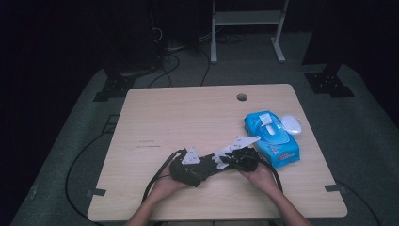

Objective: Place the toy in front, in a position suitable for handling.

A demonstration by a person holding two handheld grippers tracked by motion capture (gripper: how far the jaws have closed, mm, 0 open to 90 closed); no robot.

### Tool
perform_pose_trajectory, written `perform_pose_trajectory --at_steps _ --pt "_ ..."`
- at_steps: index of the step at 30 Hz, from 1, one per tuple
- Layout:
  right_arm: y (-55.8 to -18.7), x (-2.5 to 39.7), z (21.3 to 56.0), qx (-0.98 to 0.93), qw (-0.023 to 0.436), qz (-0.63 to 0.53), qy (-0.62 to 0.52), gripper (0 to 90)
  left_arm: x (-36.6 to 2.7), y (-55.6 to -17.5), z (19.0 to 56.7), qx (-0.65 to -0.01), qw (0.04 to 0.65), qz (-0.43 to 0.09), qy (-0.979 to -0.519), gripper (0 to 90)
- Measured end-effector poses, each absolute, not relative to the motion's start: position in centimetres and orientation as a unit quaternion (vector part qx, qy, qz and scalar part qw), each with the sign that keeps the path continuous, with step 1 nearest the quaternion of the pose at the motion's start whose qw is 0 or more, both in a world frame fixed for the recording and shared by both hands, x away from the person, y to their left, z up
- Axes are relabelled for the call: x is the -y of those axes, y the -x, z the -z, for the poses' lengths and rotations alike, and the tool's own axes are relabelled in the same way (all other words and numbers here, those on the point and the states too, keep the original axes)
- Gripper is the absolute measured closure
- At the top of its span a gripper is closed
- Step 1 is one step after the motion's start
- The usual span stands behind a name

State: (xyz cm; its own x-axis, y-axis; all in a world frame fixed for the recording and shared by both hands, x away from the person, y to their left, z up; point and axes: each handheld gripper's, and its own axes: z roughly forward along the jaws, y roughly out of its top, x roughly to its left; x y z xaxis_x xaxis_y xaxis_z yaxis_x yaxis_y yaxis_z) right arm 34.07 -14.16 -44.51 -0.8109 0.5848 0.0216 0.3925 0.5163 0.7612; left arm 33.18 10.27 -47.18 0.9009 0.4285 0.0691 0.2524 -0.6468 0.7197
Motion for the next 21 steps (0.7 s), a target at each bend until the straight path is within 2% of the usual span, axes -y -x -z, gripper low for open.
perform_pose_trajectory --at_steps 4,5,9,16,21 --pt "-33.7 13.7 44.6 -0.861 0.111 -0.408 -0.283 81.9 -10.2 -33.2 47.2 -0.189 0.372 -0.119 -0.901 23.9" --pt "-33.5 12.8 44.7 -0.864 0.096 -0.416 -0.267 81.8 -10.1 -33.2 47.2 -0.190 0.371 -0.121 -0.901 23.9" --pt "-33.1 11.9 44.6 -0.873 0.104 -0.408 -0.247 81.8 -10.2 -33.2 47.2 -0.191 0.372 -0.121 -0.900 24.0" --pt "-33.8 15.5 44.5 -0.860 0.122 -0.399 -0.295 81.8 -10.5 -33.3 47.1 -0.193 0.371 -0.121 -0.901 24.0" --pt "-33.3 15.3 44.7 -0.860 0.116 -0.406 -0.288 81.8 -10.3 -33.3 47.2 -0.193 0.369 -0.123 -0.901 24.0"
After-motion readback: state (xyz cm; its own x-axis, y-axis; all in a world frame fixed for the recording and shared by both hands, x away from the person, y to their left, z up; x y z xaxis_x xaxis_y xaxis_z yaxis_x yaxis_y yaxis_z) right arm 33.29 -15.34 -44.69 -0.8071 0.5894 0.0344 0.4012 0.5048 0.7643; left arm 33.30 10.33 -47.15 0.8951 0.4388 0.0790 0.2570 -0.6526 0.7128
